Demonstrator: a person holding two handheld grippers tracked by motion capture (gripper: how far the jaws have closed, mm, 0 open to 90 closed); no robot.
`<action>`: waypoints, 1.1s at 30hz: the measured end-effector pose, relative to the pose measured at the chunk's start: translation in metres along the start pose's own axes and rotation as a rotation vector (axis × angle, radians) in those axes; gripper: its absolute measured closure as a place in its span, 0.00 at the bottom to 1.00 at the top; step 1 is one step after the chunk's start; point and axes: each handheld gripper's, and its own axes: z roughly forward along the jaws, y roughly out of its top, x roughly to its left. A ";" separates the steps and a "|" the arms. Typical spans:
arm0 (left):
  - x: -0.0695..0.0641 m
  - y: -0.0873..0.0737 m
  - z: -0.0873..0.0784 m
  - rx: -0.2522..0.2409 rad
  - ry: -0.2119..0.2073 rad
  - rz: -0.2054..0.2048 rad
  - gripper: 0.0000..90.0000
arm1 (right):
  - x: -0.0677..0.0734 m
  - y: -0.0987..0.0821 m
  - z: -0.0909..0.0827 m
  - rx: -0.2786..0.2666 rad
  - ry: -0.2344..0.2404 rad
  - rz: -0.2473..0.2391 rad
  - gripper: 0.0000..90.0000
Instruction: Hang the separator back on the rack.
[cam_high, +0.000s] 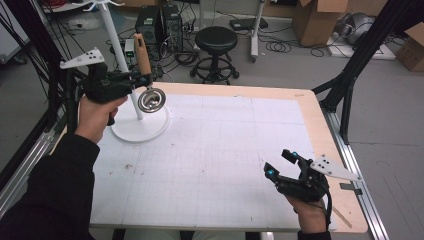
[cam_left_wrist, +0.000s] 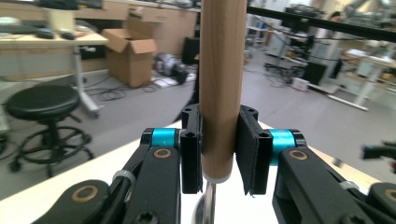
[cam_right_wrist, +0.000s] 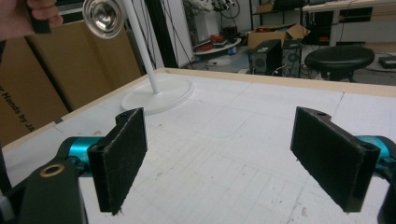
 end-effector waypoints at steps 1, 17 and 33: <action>0.003 0.004 0.001 -0.001 0.007 -0.003 0.81 | -0.001 0.000 0.001 -0.001 0.001 0.001 0.20; 0.028 0.053 0.018 0.005 0.190 -0.005 0.81 | 0.000 -0.001 0.004 0.000 0.040 0.015 0.20; 0.043 0.050 0.012 0.008 0.271 -0.045 0.81 | 0.004 0.000 0.003 -0.004 0.055 0.014 0.20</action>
